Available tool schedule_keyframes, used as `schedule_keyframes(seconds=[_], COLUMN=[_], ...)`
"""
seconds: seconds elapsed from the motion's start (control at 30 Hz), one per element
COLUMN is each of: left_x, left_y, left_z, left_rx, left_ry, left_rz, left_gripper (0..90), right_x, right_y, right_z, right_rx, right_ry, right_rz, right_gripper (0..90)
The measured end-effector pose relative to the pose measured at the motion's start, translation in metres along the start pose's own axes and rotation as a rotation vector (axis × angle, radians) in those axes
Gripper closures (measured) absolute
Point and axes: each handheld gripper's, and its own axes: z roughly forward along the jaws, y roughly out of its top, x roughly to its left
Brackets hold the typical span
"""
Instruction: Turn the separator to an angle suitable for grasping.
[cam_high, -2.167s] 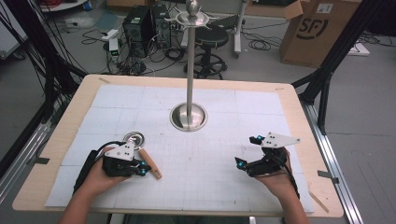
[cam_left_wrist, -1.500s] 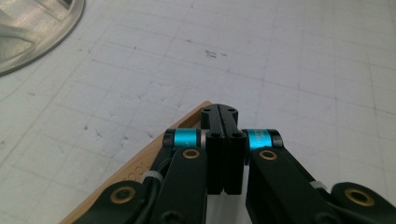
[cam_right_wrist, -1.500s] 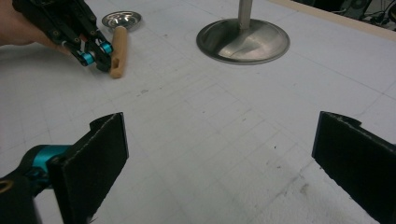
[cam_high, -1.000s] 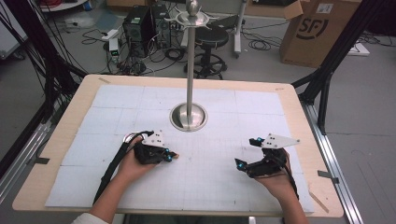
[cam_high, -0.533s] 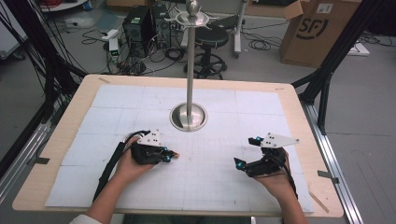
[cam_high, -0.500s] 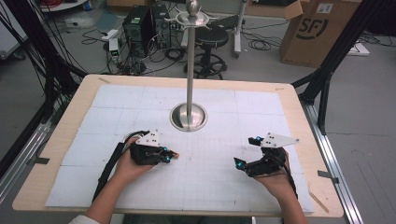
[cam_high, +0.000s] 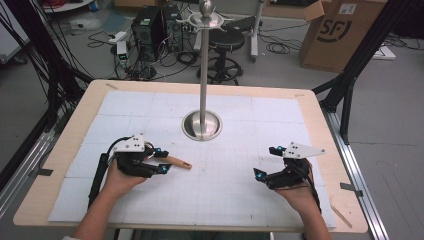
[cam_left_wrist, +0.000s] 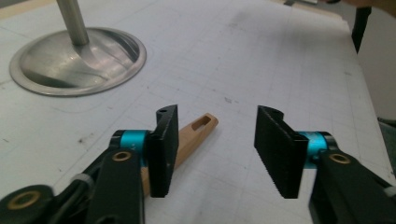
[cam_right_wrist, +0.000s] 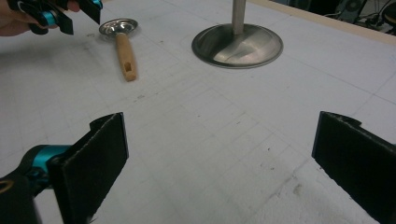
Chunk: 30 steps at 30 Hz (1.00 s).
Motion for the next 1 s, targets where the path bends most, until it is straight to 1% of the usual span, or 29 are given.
schedule_keyframes(seconds=[0.07,0.1,0.2,0.23,0.33,0.43,0.5,0.57,0.67,0.7,0.77,0.9,1.0], left_x=[0.002,0.002,0.004,0.004,0.004,0.006,0.009,0.01,0.009,0.009,0.008,0.008,0.007], left_y=[0.001,0.002,0.006,0.007,0.015,0.017,0.017,0.017,0.017,0.018,0.018,0.018,0.018], left_z=[-0.003,-0.004,-0.01,-0.012,-0.018,-0.022,-0.022,-0.021,-0.019,-0.018,-0.017,-0.018,-0.018], left_rx=[-0.037,-0.051,-0.085,-0.09,-0.086,-0.115,-0.109,-0.109,-0.106,-0.105,-0.103,-0.102,-0.105], left_ry=[-0.003,-0.002,-0.001,0.001,0.006,-0.001,0.017,0.028,0.045,0.044,0.044,0.045,0.044], left_rz=[0.002,0.003,-0.003,-0.002,0.018,0.008,-0.003,-0.012,-0.005,0.001,0.007,0.008,0.009], left_gripper=[44.1,42.3,38.4,37.1,31.4,26.7,23.7,18.3,12.3,11.1,10.3,6.9,6.9], right_x=[-0.001,-0.001,-0.002,-0.002,-0.003,-0.002,-0.002,-0.001,-0.002,-0.002,-0.002,-0.003,-0.003], right_y=[-0.002,-0.003,-0.006,-0.007,-0.009,-0.011,-0.013,-0.014,-0.015,-0.015,-0.016,-0.016,-0.016], right_z=[-0.001,-0.002,-0.006,-0.008,-0.012,-0.014,-0.015,-0.016,-0.019,-0.019,-0.02,-0.019,-0.016], right_rx=[0.002,0.006,0.007,0.007,0.001,0.002,0.009,0.01,0.006,0.006,0.003,0.007,0.011], right_ry=[-0.006,-0.008,-0.017,-0.018,-0.026,-0.028,-0.028,-0.029,-0.031,-0.034,-0.033,-0.03,-0.027], right_rz=[-0.007,0.0,0.002,0.003,0.011,0.013,0.014,0.016,0.02,0.018,0.024,0.02,0.019], right_gripper=[2.1,2.1,2.1,2.1,2.1,2.1,2.1,2.1,2.1,2.1,2.1,2.1,2.1])
